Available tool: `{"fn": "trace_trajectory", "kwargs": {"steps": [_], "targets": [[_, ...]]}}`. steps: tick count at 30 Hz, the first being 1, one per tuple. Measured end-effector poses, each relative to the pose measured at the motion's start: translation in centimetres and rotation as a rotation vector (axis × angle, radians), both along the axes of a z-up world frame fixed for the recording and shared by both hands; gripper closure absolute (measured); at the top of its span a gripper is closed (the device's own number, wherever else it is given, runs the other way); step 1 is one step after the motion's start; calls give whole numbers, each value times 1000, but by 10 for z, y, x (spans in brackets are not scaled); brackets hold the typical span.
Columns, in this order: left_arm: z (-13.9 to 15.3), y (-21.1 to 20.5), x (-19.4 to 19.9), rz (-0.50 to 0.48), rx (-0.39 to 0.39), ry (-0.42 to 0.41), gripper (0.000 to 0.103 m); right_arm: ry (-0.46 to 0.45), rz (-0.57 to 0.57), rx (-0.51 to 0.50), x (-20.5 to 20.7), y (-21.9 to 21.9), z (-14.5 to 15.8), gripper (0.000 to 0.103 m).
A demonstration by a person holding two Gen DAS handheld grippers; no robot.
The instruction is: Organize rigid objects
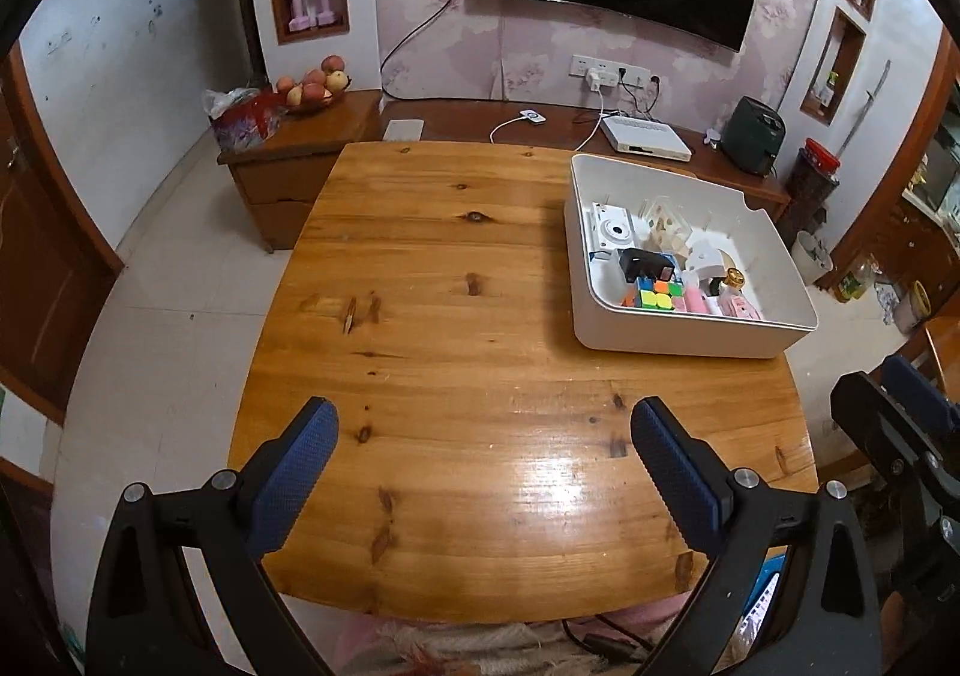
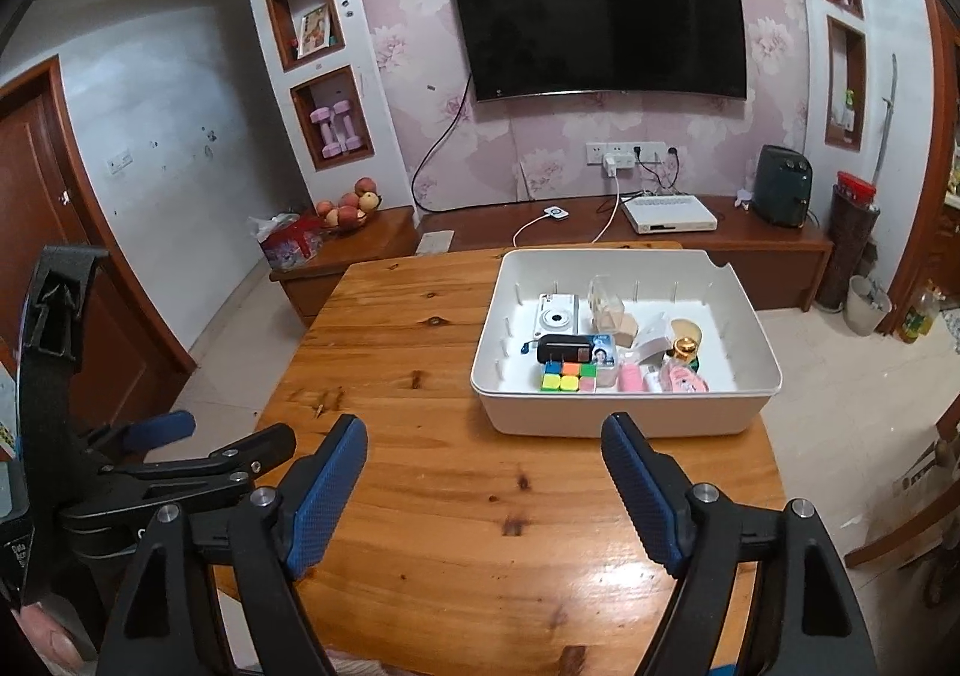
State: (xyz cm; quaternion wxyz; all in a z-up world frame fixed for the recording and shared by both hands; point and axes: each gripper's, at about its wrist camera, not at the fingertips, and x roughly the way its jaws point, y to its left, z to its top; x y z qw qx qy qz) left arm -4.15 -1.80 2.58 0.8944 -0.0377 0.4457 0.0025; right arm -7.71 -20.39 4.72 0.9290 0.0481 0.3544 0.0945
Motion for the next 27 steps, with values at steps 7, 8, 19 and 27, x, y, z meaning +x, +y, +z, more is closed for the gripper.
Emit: {"fn": "trace_trajectory", "kwargs": {"steps": [7, 8, 19, 27], "targets": [[2, -2, -7, 35, 40, -48, 4, 2, -24, -23, -5, -1, -6, 21], [3, -3, -6, 38, 42, -52, 4, 4, -32, -26, -5, -2, -7, 21], [-1, -17, 0, 12, 83, -40, 4, 11, -67, -23, 3, -14, -10, 21], [-3, -19, 3, 17, 71, -34, 4, -4, -63, -40, 4, -15, -7, 21]]}}
